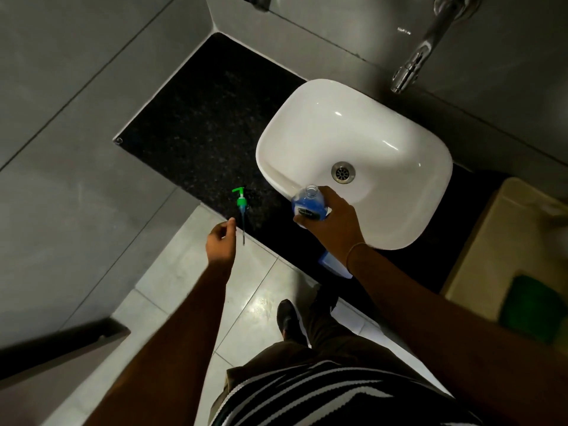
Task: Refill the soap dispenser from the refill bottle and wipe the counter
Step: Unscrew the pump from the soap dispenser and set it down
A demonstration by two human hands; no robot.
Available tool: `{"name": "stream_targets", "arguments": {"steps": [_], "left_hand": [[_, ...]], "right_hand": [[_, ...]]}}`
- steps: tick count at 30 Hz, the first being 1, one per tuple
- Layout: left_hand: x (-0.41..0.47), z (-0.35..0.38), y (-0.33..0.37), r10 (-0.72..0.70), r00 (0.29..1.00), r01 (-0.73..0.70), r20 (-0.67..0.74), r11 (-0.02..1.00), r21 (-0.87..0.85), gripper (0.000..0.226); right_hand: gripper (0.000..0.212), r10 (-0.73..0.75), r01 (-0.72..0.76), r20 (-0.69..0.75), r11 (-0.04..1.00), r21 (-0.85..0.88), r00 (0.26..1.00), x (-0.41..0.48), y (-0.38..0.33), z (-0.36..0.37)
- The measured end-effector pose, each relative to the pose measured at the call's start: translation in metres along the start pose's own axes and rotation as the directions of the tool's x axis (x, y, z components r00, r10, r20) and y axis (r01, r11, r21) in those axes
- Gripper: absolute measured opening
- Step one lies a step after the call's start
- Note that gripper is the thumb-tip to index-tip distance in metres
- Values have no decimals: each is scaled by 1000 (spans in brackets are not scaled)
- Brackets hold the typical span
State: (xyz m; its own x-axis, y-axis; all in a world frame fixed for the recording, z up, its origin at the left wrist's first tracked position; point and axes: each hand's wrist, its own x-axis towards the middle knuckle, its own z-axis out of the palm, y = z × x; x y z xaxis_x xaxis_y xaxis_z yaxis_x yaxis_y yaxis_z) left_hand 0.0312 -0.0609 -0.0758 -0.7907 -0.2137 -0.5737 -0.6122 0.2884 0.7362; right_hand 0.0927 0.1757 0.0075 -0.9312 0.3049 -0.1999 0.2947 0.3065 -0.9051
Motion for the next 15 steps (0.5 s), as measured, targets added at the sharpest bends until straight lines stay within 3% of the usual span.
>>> {"name": "stream_targets", "arguments": {"steps": [7, 15], "left_hand": [[3, -5, 3, 80, 997, -79, 6, 996, -51, 34], [16, -14, -13, 12, 999, -10, 38, 998, -63, 26]], "right_hand": [[47, 15, -14, 24, 999, -36, 1000, 0, -5, 13], [48, 20, -16, 39, 995, -97, 999, 0, -7, 27]]}}
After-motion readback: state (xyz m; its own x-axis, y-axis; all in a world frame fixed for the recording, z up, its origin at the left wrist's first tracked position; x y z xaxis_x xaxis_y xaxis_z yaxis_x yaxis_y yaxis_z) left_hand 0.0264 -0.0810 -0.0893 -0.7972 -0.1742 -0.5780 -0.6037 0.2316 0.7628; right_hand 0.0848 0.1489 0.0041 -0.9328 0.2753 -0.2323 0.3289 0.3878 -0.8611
